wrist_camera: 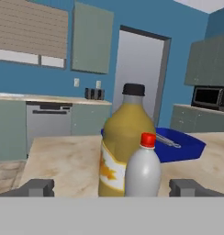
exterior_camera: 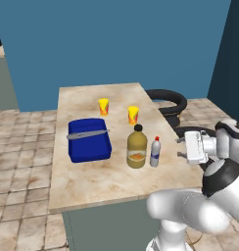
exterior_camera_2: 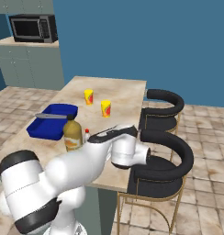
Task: Place the drinks on the dining counter in a tight cluster.
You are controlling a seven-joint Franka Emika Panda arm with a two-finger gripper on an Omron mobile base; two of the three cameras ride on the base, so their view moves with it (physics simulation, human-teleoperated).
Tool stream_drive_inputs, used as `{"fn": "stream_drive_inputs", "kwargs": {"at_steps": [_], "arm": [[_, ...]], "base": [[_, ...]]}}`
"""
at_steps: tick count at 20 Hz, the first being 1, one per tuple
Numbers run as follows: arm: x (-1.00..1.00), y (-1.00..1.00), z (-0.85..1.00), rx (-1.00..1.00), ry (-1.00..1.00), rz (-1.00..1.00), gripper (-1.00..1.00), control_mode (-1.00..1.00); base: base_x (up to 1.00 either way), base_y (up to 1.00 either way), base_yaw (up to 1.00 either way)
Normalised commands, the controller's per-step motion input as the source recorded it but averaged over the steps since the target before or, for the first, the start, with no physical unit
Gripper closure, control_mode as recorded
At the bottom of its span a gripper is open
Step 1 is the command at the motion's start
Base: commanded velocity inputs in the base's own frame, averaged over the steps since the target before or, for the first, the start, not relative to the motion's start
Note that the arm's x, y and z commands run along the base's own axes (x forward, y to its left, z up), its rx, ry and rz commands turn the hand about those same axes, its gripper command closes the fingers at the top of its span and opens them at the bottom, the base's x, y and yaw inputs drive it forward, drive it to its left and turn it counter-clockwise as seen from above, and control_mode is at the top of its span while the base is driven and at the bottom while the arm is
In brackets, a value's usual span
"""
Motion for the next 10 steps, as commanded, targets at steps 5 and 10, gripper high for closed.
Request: {"fn": "stream_drive_inputs", "kwargs": {"at_steps": [5, 10], "arm": [[-0.4, -0.1, 0.26, -0.01, 0.05, -0.09, -1.0, -1.0], [-0.39, -0.11, 0.19, -0.02, 0.04, -0.07, -1.0, -1.0]], "base": [[0.0, 0.0, 0.0], [0.0, 0.0, 0.0]]}}
